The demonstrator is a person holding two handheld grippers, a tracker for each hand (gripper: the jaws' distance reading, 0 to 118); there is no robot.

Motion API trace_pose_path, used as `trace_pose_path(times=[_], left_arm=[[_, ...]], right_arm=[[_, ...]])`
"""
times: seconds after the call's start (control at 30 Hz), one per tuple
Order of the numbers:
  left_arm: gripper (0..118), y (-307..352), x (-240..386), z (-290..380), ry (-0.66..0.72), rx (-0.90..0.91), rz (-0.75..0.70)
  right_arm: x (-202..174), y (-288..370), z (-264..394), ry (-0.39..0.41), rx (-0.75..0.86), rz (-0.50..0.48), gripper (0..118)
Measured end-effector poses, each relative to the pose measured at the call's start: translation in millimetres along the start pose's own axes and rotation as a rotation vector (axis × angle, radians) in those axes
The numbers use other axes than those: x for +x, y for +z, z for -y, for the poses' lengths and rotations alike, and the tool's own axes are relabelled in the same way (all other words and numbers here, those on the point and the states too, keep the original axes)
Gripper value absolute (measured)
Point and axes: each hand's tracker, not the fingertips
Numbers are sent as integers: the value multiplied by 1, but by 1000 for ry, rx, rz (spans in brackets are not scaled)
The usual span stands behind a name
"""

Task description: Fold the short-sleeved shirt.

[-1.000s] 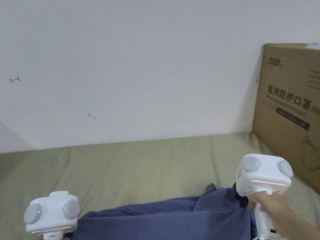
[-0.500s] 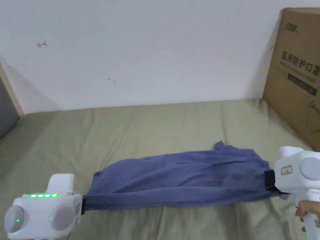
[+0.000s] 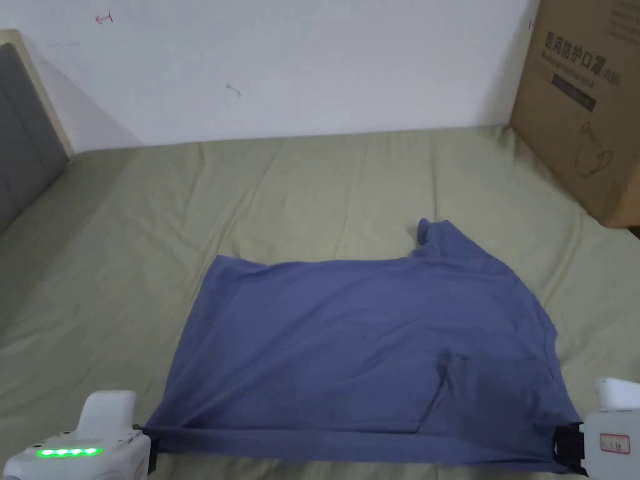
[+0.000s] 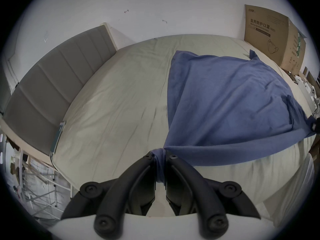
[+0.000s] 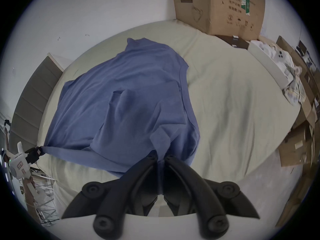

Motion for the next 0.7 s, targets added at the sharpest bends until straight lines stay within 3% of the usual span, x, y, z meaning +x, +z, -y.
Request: trace_pose_path(times=[0.07, 0.17, 0.23, 0.27, 0.3, 0.33, 0.37, 0.5, 0.53, 0.57, 0.6, 0.63, 0.67, 0.7], left_arm=[[9, 7, 0, 6, 6, 3, 4], [9, 12, 0, 11, 31, 20, 7], [18, 15, 0, 11, 49, 24, 11], [34, 16, 0, 10, 60, 19, 13], [69, 17, -2, 7, 73, 3, 17], [94, 18, -4, 6, 94, -5, 35], [107, 19, -6, 5, 112, -6, 59], [103, 35, -12, -8, 165, 40, 92], [94, 37, -13, -12, 179, 50, 109], [74, 40, -13, -17, 191, 66, 128], [34, 41, -11, -21, 198, 71, 126], [16, 39, -9, -25, 197, 65, 122], [8, 34, -6, -27, 195, 60, 115], [8, 26, -4, -28, 196, 52, 108]], right_arm=[[4, 4, 8, -50, -9, -14, 3], [3, 3, 13, -43, 7, -14, 3], [4, 4, 10, -40, 31, -26, 6], [4, 4, 9, -40, 30, -33, 15], [3, 4, 7, -37, 29, -30, 46], [2, 6, 4, -29, 39, -14, 73], [2, 7, 2, -15, 49, -2, 86], [-2, 23, -13, 35, 111, -9, 85], [-4, 25, -16, 45, 129, -23, 81], [-7, 27, -20, 54, 142, -36, 69], [-10, 29, -24, 65, 150, -36, 32], [-15, 31, -26, 76, 176, -36, 11], [-19, 29, -28, 76, 184, -32, 4], [-22, 25, -29, 74, 181, -33, 4]])
